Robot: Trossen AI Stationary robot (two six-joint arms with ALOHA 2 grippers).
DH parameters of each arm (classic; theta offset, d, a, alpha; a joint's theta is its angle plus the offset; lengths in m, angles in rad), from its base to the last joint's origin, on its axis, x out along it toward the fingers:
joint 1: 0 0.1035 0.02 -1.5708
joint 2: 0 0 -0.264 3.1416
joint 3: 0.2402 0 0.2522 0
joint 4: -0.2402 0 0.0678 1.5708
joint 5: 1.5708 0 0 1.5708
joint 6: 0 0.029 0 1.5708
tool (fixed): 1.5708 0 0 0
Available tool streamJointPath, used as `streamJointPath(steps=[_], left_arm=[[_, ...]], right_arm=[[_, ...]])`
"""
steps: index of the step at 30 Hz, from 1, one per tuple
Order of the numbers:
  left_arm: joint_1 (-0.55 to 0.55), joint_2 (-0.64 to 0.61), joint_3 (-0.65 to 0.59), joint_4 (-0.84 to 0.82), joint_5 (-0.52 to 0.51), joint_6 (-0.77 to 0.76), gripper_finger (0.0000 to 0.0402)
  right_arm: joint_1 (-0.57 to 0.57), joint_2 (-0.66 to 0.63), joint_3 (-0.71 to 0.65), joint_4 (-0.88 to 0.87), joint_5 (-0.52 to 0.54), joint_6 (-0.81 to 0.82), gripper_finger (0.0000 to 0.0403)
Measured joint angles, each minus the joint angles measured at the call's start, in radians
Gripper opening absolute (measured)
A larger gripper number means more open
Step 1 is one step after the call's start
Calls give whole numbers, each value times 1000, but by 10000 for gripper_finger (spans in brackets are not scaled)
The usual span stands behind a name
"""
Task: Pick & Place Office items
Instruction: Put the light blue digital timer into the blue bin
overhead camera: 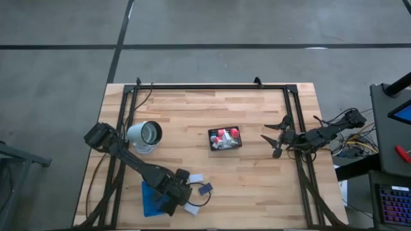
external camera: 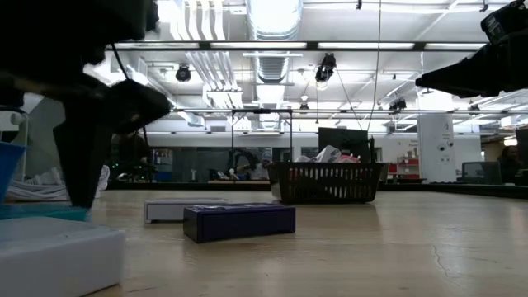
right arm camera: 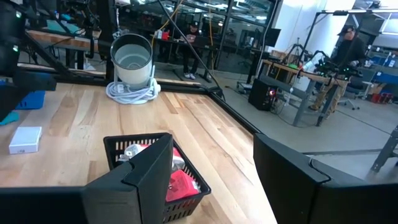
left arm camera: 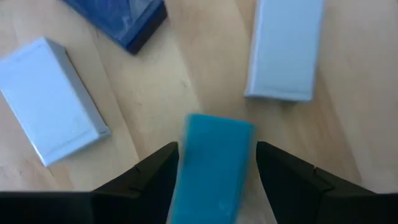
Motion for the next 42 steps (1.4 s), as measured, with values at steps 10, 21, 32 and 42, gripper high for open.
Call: streamJointPath(steps=[10, 21, 32, 42], left_arm=[[0, 6, -2, 1, 10, -3, 223], [1, 6, -11, 28, 7, 1, 223], [3, 6, -36, 50, 18, -1, 222], [4, 6, -37, 52, 18, -3, 175]], right_arm=[[0, 0, 0, 0, 0, 0, 217], [0, 0, 0, 0, 0, 0, 217], [0, 0, 0, 0, 0, 1, 217], [0, 0, 0, 0, 0, 2, 217]])
